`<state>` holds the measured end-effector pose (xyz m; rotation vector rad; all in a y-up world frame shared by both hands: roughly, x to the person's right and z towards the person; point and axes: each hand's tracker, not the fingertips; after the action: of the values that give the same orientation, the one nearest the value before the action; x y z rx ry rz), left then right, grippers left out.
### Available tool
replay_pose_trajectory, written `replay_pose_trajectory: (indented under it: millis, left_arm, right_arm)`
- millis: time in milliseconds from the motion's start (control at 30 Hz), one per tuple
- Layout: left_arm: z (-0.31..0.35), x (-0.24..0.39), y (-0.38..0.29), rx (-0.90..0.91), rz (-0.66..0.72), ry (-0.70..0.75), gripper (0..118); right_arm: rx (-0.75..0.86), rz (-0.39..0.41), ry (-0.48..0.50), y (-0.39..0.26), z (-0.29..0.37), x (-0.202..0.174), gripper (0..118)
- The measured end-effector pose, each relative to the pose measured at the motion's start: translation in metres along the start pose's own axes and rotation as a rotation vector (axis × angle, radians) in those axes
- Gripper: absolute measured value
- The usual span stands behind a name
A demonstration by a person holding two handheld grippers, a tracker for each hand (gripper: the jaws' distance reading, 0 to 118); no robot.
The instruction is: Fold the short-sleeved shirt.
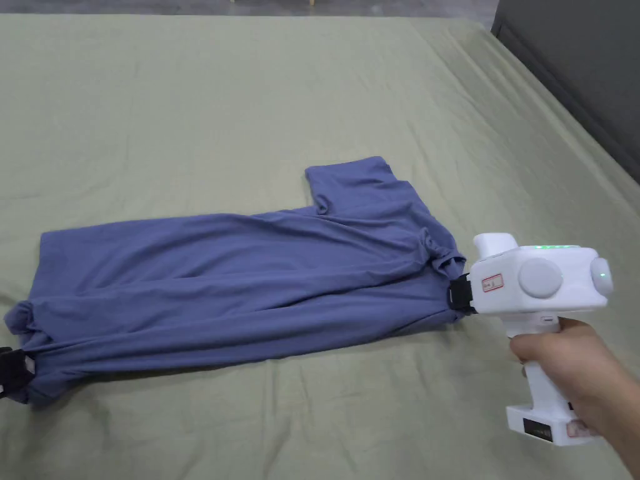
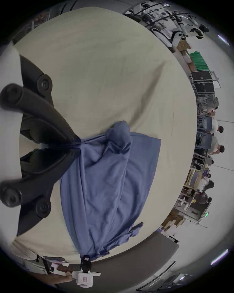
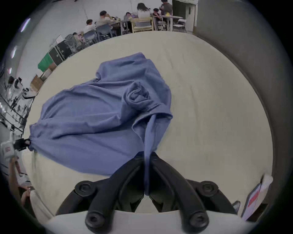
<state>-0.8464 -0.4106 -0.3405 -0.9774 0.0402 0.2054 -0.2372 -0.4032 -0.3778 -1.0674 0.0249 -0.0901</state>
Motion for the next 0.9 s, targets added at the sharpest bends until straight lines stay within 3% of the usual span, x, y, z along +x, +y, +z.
replay_pose_trajectory:
  millis: [100, 233, 467, 733, 900]
  left_arm:
    - [0.016, -0.002, 0.000, -0.004, -0.009, -0.033, 0]
    - [0.044, -0.011, -0.011, -0.034, -0.024, -0.066, 0]
    - [0.091, -0.023, -0.062, -0.137, -0.043, -0.106, 0]
    - [0.045, -0.022, -0.116, -0.250, -0.054, -0.034, 0]
    - [0.041, -0.007, -0.114, -0.262, -0.129, 0.032, 0]
  right_arm:
    - [0.008, -0.033, 0.052, -0.007, 0.030, 0.010, 4]
    - [0.002, -0.003, 0.019, -0.038, 0.085, -0.008, 4]
    - [-0.093, -0.019, 0.035, -0.103, 0.128, 0.005, 4]
    - [-0.227, -0.061, -0.023, -0.158, 0.065, 0.017, 4]
    - [-0.194, 0.055, -0.093, -0.165, 0.046, 0.004, 4]
